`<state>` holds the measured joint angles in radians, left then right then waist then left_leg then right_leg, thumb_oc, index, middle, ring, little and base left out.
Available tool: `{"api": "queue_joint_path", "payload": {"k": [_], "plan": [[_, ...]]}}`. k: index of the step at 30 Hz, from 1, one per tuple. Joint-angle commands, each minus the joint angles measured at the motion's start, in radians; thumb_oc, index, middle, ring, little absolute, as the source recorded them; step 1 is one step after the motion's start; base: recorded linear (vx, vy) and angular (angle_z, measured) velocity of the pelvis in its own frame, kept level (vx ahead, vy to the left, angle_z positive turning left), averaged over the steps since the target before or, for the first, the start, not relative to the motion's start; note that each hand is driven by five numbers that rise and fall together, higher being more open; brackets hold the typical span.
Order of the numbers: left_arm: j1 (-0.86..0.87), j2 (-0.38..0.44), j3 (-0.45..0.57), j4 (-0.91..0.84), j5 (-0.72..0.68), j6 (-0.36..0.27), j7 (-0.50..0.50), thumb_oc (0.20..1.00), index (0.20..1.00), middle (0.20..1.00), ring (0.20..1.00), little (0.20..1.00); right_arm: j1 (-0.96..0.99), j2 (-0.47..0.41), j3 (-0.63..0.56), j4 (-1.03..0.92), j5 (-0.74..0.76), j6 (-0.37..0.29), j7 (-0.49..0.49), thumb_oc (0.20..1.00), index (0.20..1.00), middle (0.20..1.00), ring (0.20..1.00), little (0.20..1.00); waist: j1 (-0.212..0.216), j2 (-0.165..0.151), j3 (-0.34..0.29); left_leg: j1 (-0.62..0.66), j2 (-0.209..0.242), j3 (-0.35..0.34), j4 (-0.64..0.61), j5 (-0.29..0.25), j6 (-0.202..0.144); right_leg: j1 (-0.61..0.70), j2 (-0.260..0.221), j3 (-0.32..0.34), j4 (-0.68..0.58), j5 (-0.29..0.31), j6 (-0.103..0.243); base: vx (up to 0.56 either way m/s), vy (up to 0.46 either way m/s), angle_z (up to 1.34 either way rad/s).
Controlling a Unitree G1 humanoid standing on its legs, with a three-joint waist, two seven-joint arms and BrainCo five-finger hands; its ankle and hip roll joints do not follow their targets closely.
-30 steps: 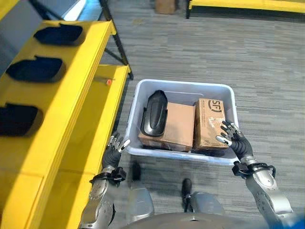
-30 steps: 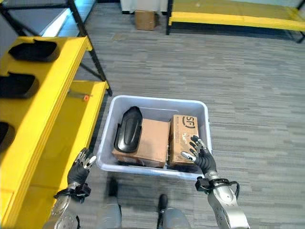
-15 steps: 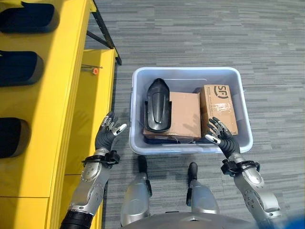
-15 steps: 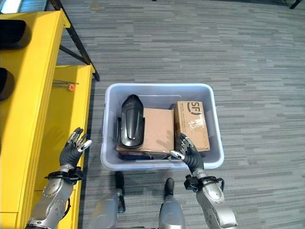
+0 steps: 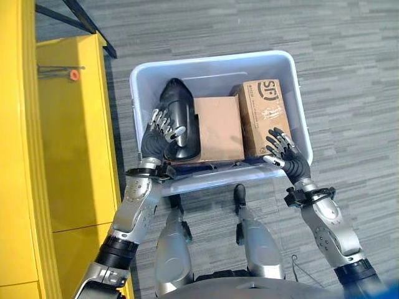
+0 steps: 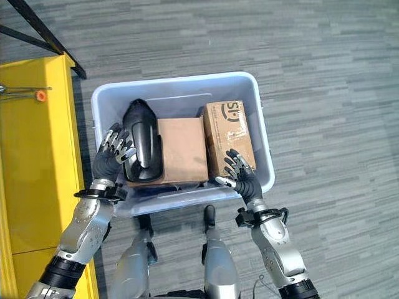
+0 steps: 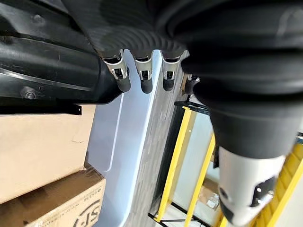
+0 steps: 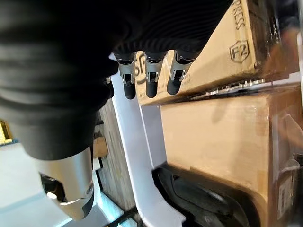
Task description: Move parts from the plastic box to the shelf.
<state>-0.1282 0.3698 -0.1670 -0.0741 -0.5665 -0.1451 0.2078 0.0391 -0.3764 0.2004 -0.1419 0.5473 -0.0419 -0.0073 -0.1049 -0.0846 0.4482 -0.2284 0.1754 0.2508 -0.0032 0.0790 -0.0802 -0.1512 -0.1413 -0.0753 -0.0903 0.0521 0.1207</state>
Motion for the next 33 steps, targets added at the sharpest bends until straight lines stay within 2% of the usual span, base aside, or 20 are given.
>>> {"api": "queue_joint_path", "payload": {"k": [1,8,17,26,27,28,29,30,31,33], "plan": [[0.004,0.001,0.035,0.011,0.038,-0.083,0.043,1.0,1.0,1.0,1.0,1.0,0.033,-0.042,-0.014,-0.095,0.001,-0.073,-0.007,1.0,1.0,1.0,1.0,1.0,0.005,-0.01,-0.065,-0.016,0.108,-0.02,0.049,0.007,-0.063,-0.062,-0.1,-0.048,0.046,0.0,0.062,0.01,-0.022,-0.14],[-0.067,-0.011,0.086,0.082,0.089,-0.119,0.167,1.0,1.0,1.0,1.0,1.0,0.03,-0.039,0.014,-0.104,-0.011,-0.089,-0.029,1.0,1.0,1.0,1.0,1.0,-0.015,-0.02,-0.037,-0.03,0.115,0.001,0.037,0.019,-0.069,-0.111,-0.089,-0.028,0.054,0.01,0.062,0.0,-0.013,-0.05],[-0.128,-0.01,0.121,0.137,0.157,-0.14,0.278,1.0,1.0,1.0,1.0,1.0,0.039,-0.046,0.021,-0.115,0.0,-0.111,-0.053,1.0,1.0,1.0,1.0,1.0,-0.027,-0.031,-0.016,-0.055,0.12,0.009,0.033,0.028,-0.075,-0.147,-0.084,-0.023,0.063,0.018,0.059,0.0,-0.006,-0.05],[-0.218,0.004,0.119,0.216,0.294,-0.135,0.396,1.0,1.0,1.0,1.0,1.0,0.015,-0.054,0.041,-0.115,-0.011,-0.133,-0.08,1.0,1.0,1.0,1.0,1.0,-0.039,-0.036,0.003,-0.091,0.109,0.003,0.039,0.033,-0.077,-0.175,-0.09,-0.026,0.068,0.027,0.06,0.01,0.0,0.0],[-0.229,0.006,0.113,0.233,0.305,-0.134,0.405,1.0,1.0,1.0,1.0,1.0,0.016,-0.056,0.045,-0.114,-0.01,-0.135,-0.08,1.0,1.0,1.0,1.0,1.0,-0.041,-0.035,0.001,-0.082,0.111,-0.002,0.039,0.013,-0.086,-0.164,-0.089,-0.028,0.068,0.01,0.065,0.0,0.0,0.0],[-0.231,0.006,0.113,0.234,0.306,-0.135,0.405,1.0,1.0,1.0,1.0,1.0,0.015,-0.056,0.045,-0.115,-0.01,-0.135,-0.079,1.0,1.0,1.0,1.0,1.0,-0.041,-0.038,0.005,-0.094,0.11,0.003,0.041,0.032,-0.077,-0.177,-0.089,-0.027,0.069,0.027,0.059,0.07,-0.001,0.0],[-0.252,0.017,0.105,0.269,0.34,-0.125,0.429,1.0,1.0,1.0,1.0,1.0,0.02,-0.062,0.05,-0.112,-0.008,-0.142,-0.081,1.0,1.0,1.0,1.0,1.0,-0.045,-0.041,0.004,-0.09,0.111,-0.002,0.044,0.013,-0.087,-0.17,-0.089,-0.028,0.068,0.012,0.064,-0.07,-0.014,-0.01],[-0.253,0.017,0.106,0.269,0.341,-0.125,0.429,1.0,1.0,1.0,1.0,1.0,0.019,-0.063,0.05,-0.112,-0.008,-0.142,-0.081,1.0,1.0,1.0,1.0,1.0,-0.045,-0.043,0.007,-0.102,0.111,0.003,0.046,0.033,-0.079,-0.182,-0.089,-0.026,0.069,0.029,0.059,0.07,0.001,-0.02],[-0.261,0.024,0.103,0.295,0.36,-0.117,0.447,1.0,1.0,1.0,1.0,1.0,0.026,-0.066,0.057,-0.111,-0.006,-0.148,-0.078,1.0,1.0,1.0,1.0,1.0,-0.048,-0.044,0.007,-0.093,0.111,-0.004,0.046,0.012,-0.088,-0.171,-0.087,-0.026,0.067,0.013,0.064,0.0,0.0,0.0],[-0.269,0.027,0.105,0.308,0.374,-0.116,0.466,1.0,1.0,1.0,1.0,1.0,0.026,-0.069,0.062,-0.11,-0.007,-0.153,-0.081,1.0,1.0,1.0,1.0,1.0,-0.049,-0.046,0.01,-0.098,0.113,-0.004,0.048,0.012,-0.088,-0.176,-0.087,-0.025,0.067,0.013,0.063,0.03,0.003,-0.01]]}}
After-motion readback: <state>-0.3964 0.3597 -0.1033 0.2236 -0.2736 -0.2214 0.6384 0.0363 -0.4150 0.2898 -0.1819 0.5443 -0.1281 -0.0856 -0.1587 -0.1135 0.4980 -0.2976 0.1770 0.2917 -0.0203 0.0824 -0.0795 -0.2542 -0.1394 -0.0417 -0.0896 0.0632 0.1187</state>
